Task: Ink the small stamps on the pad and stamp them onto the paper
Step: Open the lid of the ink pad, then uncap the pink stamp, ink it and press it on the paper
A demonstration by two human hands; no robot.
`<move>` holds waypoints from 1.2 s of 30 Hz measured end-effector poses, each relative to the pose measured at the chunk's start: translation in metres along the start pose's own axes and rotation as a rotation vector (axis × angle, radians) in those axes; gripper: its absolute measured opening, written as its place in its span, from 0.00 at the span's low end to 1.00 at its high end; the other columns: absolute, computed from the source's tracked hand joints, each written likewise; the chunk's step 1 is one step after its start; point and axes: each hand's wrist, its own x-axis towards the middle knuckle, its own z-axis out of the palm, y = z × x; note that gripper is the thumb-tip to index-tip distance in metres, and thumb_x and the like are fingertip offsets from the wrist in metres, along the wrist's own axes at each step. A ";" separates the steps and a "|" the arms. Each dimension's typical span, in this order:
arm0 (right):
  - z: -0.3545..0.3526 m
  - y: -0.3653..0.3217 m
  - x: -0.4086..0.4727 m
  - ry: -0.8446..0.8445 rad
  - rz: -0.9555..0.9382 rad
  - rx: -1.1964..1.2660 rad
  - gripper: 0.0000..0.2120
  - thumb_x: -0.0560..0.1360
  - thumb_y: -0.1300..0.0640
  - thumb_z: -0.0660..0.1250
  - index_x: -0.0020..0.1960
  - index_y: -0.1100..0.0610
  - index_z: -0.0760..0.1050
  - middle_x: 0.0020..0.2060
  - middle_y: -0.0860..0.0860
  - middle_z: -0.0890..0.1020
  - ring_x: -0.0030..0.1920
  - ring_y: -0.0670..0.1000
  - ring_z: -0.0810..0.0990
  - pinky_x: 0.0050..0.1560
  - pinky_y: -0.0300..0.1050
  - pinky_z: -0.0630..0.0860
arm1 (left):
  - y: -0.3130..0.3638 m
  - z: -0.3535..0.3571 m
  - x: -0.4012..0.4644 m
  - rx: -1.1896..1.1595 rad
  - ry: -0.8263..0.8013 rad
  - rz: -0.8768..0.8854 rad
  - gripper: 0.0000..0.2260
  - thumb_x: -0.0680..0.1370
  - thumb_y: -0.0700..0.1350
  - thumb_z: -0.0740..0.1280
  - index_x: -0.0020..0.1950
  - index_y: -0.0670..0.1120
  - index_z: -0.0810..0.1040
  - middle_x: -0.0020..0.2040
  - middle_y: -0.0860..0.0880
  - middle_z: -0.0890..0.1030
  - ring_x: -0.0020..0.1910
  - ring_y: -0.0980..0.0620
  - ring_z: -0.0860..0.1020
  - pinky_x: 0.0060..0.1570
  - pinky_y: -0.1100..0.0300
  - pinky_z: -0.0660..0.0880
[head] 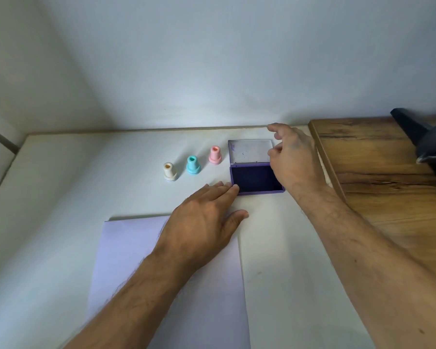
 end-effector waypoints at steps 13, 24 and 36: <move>-0.008 -0.029 -0.014 0.037 -0.113 -0.157 0.13 0.76 0.58 0.67 0.60 0.52 0.78 0.56 0.51 0.80 0.61 0.53 0.73 0.54 0.48 0.76 | -0.002 -0.020 -0.004 -0.011 0.005 -0.082 0.28 0.80 0.63 0.52 0.77 0.55 0.61 0.76 0.55 0.65 0.76 0.54 0.63 0.71 0.61 0.62; 0.008 -0.084 -0.038 0.004 -0.286 -0.121 0.15 0.78 0.53 0.65 0.63 0.53 0.77 0.57 0.52 0.83 0.58 0.54 0.74 0.54 0.48 0.74 | -0.004 -0.054 -0.047 -0.049 0.117 -0.252 0.24 0.80 0.60 0.58 0.76 0.57 0.64 0.75 0.58 0.67 0.72 0.55 0.68 0.69 0.61 0.66; 0.031 -0.066 -0.036 -0.058 -0.396 -0.177 0.19 0.72 0.65 0.68 0.62 0.53 0.78 0.51 0.49 0.84 0.52 0.57 0.74 0.49 0.54 0.74 | -0.010 -0.027 -0.028 -0.093 0.151 -0.179 0.23 0.81 0.56 0.60 0.76 0.54 0.66 0.74 0.55 0.69 0.72 0.54 0.68 0.68 0.65 0.63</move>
